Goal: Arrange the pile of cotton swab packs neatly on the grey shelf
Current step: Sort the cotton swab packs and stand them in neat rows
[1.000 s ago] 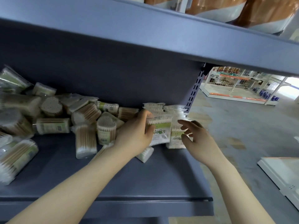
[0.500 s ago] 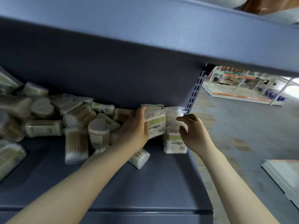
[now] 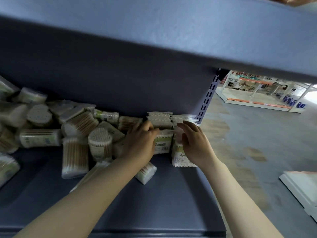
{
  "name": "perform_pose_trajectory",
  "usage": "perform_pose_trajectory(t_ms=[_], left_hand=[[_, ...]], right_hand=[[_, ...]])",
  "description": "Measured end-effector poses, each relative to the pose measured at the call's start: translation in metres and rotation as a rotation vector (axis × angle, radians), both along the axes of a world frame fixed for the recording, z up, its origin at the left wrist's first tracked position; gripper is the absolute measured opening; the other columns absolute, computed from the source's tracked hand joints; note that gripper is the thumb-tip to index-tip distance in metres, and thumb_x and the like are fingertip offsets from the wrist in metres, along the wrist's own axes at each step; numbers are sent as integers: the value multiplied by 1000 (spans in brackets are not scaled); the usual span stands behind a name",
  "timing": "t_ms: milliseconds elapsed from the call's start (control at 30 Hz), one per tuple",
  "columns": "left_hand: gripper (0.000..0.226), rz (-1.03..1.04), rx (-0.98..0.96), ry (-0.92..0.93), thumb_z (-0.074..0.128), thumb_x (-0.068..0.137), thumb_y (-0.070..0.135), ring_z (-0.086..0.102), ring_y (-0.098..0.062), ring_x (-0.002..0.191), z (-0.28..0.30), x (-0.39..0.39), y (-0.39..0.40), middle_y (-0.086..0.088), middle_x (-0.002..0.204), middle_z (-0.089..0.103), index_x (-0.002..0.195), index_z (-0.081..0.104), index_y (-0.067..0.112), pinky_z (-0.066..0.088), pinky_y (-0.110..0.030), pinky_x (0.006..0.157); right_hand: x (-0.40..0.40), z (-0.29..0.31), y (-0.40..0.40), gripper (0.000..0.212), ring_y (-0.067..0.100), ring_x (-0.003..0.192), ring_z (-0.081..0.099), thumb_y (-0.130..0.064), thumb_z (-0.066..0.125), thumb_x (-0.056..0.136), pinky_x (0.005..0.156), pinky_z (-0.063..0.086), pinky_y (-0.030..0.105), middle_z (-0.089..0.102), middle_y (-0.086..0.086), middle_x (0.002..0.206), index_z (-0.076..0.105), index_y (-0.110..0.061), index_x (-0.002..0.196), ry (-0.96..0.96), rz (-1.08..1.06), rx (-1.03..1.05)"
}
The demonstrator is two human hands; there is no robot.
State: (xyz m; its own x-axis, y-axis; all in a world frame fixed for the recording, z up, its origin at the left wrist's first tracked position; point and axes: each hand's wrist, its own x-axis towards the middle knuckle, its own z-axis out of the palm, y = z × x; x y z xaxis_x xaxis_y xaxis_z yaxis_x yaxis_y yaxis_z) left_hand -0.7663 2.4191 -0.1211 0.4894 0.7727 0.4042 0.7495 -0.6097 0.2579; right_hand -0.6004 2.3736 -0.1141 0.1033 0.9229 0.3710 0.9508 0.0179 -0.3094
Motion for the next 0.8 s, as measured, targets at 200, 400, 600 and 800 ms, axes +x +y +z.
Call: perform_pose_trajectory(t_ms=[200,400,600,800], left_hand=[[40,-17,95,140,49,90,11,34,-19,119,2,8,7,5,127,41,129,46,21,28,-29,97],[42,-3,157,176,53,87,13,36,-18,118,-1,10,17,7,128,40,126,42,24,24,-27,95],[43,23,202,206,60,83,17,43,-20,113,-2,11,20,2,125,45,123,44,19,31,-30,93],[49,-6,384,177,83,29,5,57,-24,63,-1,19,26,-5,73,59,73,61,12,46,-28,56]], right_hand=[[-4,-1,4,53,27,140,19,-15,28,88,113,12,26,28,13,149,33,-7,140,-33,14,-20],[-6,-11,12,50,38,96,60,-25,27,85,88,46,45,66,19,102,62,4,104,-70,-11,71],[-6,-14,14,37,37,81,62,-20,33,82,75,51,41,67,14,89,64,0,89,-119,-19,120],[-7,-13,13,36,36,75,63,-17,35,80,73,53,39,67,15,87,64,1,88,-127,-22,126]])
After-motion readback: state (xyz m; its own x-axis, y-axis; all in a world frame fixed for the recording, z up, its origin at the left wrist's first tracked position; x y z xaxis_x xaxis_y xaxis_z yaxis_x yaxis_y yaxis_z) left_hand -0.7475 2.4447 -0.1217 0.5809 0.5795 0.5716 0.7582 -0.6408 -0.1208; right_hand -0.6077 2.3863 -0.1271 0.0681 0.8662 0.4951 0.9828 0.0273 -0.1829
